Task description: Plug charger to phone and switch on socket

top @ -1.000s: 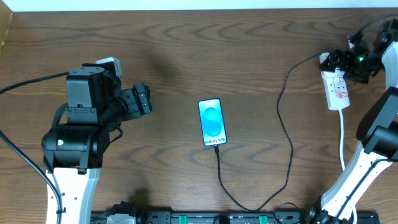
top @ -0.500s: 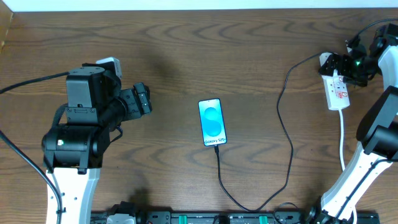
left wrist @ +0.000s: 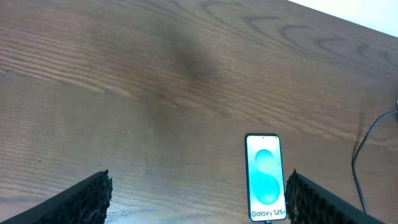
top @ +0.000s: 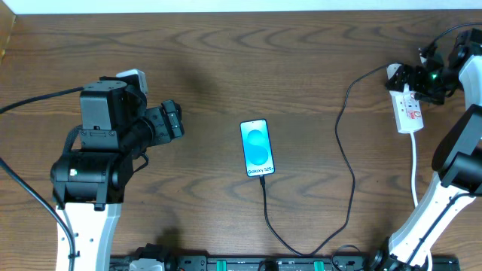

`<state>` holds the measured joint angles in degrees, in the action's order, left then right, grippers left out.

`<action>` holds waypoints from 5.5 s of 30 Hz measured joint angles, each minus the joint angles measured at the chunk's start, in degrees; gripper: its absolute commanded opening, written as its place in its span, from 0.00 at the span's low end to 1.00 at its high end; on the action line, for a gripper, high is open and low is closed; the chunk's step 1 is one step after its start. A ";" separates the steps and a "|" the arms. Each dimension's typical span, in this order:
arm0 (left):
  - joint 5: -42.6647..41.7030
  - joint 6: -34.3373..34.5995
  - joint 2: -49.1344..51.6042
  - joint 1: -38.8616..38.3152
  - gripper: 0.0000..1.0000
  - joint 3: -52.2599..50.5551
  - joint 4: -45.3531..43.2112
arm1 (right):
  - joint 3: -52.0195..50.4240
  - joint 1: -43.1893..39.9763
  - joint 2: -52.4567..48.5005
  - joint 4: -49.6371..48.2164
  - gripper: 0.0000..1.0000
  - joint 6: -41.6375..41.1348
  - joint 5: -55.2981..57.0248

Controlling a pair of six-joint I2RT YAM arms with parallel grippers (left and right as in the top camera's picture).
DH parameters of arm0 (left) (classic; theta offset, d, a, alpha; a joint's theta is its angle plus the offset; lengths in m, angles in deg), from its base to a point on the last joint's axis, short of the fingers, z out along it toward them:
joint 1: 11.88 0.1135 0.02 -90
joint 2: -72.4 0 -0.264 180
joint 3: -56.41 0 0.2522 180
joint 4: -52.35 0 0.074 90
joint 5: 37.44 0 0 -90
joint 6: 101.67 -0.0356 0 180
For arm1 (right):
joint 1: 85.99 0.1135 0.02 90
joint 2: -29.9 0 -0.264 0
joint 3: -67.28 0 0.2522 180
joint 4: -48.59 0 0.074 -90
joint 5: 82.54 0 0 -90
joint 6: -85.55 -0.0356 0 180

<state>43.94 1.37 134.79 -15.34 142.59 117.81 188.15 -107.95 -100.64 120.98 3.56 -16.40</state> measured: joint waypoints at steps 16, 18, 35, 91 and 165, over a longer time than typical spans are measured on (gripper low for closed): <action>0.00 0.00 0.00 0.00 0.89 0.00 0.00 | -0.22 -0.09 0.20 0.24 0.99 -0.11 -2.23; 0.00 0.00 0.00 0.00 0.89 0.00 0.00 | -0.20 -0.09 0.20 0.28 0.99 -0.48 -2.03; 0.00 0.00 0.00 0.00 0.89 0.00 0.00 | -0.33 -0.20 9.25 3.85 0.99 -10.64 9.07; 0.90 -0.02 -6.75 0.00 0.89 -2.47 0.35 | -0.33 -0.20 37.44 5.55 0.99 -11.72 -5.31; 5.55 -14.08 -61.72 8.28 0.89 -71.25 -49.88 | -0.35 -0.20 37.44 5.66 0.99 -11.91 -5.73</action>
<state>49.49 -12.71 73.07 -7.06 71.34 67.93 187.80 -108.14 -63.20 126.65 -8.35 -22.13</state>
